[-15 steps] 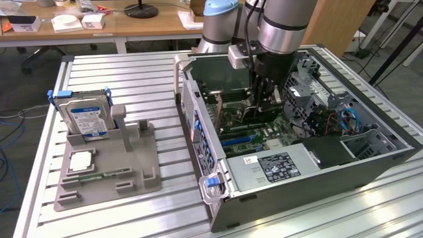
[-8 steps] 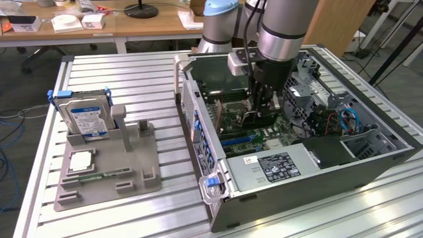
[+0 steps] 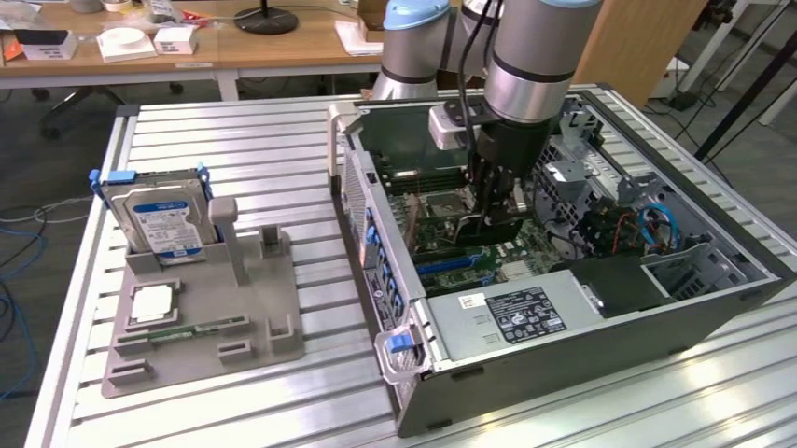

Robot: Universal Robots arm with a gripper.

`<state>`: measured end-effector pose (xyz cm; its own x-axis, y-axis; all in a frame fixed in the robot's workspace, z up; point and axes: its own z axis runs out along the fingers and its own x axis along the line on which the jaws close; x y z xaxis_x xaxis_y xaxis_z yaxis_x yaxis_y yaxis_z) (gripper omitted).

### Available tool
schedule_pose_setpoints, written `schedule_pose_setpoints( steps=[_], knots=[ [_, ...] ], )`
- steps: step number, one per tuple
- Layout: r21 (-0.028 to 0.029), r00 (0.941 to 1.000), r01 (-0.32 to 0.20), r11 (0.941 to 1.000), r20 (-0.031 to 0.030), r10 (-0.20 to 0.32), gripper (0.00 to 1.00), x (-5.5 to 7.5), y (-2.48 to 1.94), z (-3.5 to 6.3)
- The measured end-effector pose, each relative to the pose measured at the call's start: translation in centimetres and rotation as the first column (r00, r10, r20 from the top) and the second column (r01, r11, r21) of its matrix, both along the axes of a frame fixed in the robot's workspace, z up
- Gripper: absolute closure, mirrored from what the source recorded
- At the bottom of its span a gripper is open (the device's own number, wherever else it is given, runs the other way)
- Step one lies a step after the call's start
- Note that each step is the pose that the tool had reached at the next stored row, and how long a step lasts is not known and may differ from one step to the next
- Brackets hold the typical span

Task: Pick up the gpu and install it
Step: 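Insert the gpu into the slot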

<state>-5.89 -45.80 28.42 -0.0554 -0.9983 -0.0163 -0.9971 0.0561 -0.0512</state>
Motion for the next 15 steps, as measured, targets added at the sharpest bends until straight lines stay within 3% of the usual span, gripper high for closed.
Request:
schedule_pose_setpoints(
  steps=[6, 15],
  knots=[
    [0.0002, 1.0000, 0.000, 1.0000, 0.0001, 0.000, 0.74, 0.00, -0.06, -0.13],
    [0.0001, 1.0000, 0.000, 1.0000, 0.0001, 0.000, 0.74, -0.08, -0.52, -0.80]
  ],
)
